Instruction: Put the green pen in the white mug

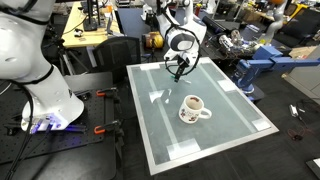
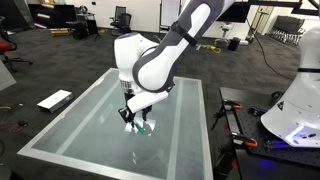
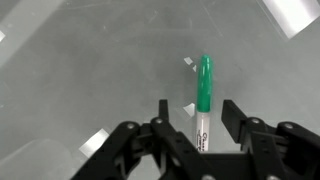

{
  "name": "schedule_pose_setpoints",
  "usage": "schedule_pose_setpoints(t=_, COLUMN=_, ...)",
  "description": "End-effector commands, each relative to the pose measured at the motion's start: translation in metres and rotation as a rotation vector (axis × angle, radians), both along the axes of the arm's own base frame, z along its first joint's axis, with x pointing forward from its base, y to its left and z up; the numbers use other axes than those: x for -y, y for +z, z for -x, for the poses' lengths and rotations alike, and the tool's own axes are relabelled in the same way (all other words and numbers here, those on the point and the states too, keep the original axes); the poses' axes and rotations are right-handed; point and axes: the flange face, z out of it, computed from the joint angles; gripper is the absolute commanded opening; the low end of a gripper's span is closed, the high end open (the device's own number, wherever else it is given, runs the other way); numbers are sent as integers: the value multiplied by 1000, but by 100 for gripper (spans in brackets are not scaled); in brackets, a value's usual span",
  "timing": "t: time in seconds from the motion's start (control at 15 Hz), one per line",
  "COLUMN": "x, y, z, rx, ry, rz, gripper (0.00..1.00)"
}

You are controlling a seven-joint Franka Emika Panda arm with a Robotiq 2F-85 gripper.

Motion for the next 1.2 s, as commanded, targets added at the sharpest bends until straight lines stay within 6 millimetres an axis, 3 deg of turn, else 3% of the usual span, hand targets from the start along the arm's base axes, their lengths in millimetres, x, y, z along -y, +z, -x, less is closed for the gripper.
schedule_pose_setpoints(t=0.0, x=1, y=2, z=-4, rx=12, ry=-13, rz=6, gripper=29)
schedule_pose_setpoints(t=0.27, x=1, y=3, z=-5, rx=9, ry=-5, rz=10, gripper=1)
schedule_pose_setpoints(t=0.73, x=2, y=11, z=-9, rx=-22, ry=22, rz=4, gripper=4)
schedule_pose_setpoints(t=1.13, x=13, y=60, z=-20, rx=-32, ry=7, rz=30, gripper=4)
